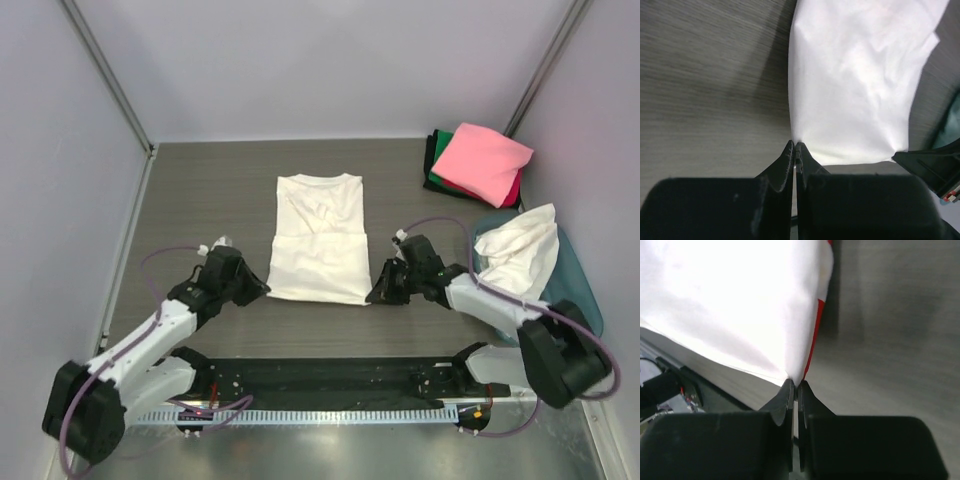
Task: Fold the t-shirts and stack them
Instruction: Fold the tshirt
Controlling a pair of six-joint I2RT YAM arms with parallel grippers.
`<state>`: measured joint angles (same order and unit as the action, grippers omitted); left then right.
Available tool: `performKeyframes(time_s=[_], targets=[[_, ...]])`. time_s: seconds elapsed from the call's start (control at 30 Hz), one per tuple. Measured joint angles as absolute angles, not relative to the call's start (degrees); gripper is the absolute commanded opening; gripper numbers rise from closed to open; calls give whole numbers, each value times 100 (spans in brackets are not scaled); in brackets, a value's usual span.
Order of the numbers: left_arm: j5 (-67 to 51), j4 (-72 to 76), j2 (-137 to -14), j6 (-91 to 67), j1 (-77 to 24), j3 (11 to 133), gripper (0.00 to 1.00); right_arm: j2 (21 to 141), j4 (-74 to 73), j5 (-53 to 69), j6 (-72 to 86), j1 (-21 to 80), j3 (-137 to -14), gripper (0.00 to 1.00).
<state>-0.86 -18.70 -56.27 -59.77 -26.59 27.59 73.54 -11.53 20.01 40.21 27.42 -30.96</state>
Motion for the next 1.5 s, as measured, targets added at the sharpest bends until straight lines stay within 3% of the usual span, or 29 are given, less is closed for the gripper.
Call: performKeyframes(time_s=[0.23,0.43,0.7,0.97,1.5], targets=[[-113,-3627,-3509,-6189,-2751,3057,0,4915,-2241,1428,4952,3728,-2877,1],[-158,-4700,-3076,-6254,-2786,3935,0,4285,-3328,974,5395,3900,-3736,1],[161,-5087,-4106,-5902,-2790,5256,0,5231,-4117,309,5179,3909,-5297,1],[368,-4856,-5290,-5553,-2770,5651,0,6469,-4438,-71,4613,3625,-6071,1],[-344,-4101,-8206,-4709,-1522,7481,0,8840,-4338,567,3444,2462,-8110,1]])
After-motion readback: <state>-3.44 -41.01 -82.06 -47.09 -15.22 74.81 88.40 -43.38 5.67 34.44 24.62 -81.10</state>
